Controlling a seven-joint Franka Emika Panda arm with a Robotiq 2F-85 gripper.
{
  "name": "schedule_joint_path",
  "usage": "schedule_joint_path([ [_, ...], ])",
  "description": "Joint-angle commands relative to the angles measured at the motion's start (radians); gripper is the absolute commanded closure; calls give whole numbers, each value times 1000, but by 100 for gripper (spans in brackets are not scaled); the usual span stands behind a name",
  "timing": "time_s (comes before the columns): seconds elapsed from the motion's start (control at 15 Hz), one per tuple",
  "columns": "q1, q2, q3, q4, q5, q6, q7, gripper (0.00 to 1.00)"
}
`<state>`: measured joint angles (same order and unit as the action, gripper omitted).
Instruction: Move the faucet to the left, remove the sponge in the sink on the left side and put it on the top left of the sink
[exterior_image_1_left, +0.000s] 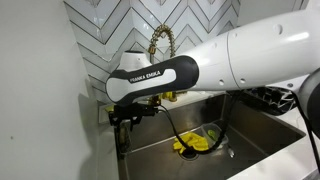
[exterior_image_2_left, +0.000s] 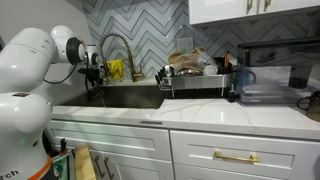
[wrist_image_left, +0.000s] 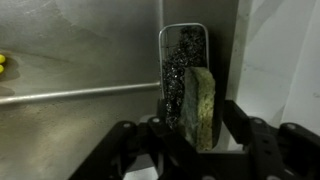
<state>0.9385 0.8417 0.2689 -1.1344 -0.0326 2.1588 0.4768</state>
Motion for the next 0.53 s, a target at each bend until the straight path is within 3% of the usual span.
schedule_joint_path([
  [0.0, -15, 26, 22, 17, 26, 15, -43, 57],
  [0.13, -18, 28, 24, 18, 34, 15, -49, 53],
  [0.47, -25, 31, 30, 23, 51, 13, -55, 93],
])
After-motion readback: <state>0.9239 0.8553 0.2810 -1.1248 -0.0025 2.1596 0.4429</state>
